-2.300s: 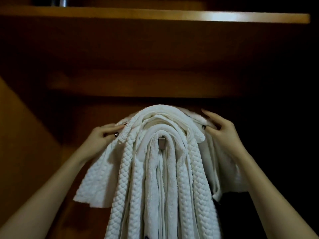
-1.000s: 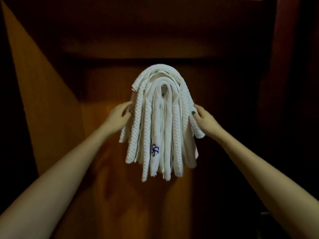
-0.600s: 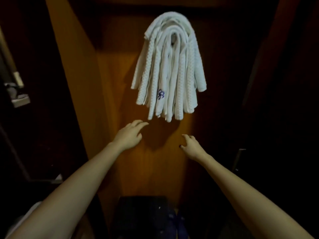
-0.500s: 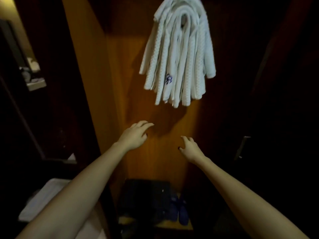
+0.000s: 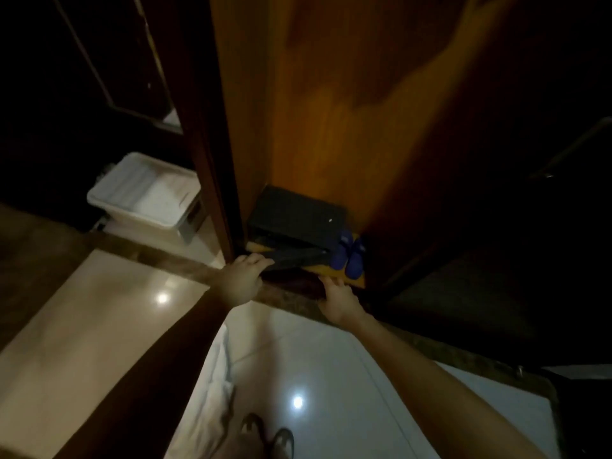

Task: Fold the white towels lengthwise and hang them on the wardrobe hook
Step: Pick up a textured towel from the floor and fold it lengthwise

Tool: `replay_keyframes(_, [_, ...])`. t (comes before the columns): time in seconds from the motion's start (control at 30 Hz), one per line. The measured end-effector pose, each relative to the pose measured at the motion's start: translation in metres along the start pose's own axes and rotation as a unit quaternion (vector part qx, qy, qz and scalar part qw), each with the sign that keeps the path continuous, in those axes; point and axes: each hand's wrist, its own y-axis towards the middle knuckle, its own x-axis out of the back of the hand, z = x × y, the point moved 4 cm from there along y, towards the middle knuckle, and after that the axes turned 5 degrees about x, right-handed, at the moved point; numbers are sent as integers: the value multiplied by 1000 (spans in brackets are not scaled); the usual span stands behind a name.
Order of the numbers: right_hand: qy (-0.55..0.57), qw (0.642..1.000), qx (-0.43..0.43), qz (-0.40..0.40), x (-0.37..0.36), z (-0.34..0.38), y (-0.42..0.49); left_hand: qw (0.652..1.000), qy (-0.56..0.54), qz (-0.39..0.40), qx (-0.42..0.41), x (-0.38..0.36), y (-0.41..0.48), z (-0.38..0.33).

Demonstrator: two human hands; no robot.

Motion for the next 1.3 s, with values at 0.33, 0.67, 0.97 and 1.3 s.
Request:
replay_keyframes(0.33, [-74, 987, 40, 137, -220, -5, 81, 982, -49, 78, 164, -233, -77, 141])
replay_keyframes(0.67, [-131, 960, 107, 223, -480, -12, 195, 953, -78, 96, 275, -474, -102, 287])
replay_keyframes(0.97, [-44, 967, 199, 151, -636, 18, 328, 949, -54, 37, 308, -618, -69, 411])
replay_keyframes(1.3, [-160, 934, 315, 45, -701, 31, 420, 958, 54, -39, 278, -661, 18, 493])
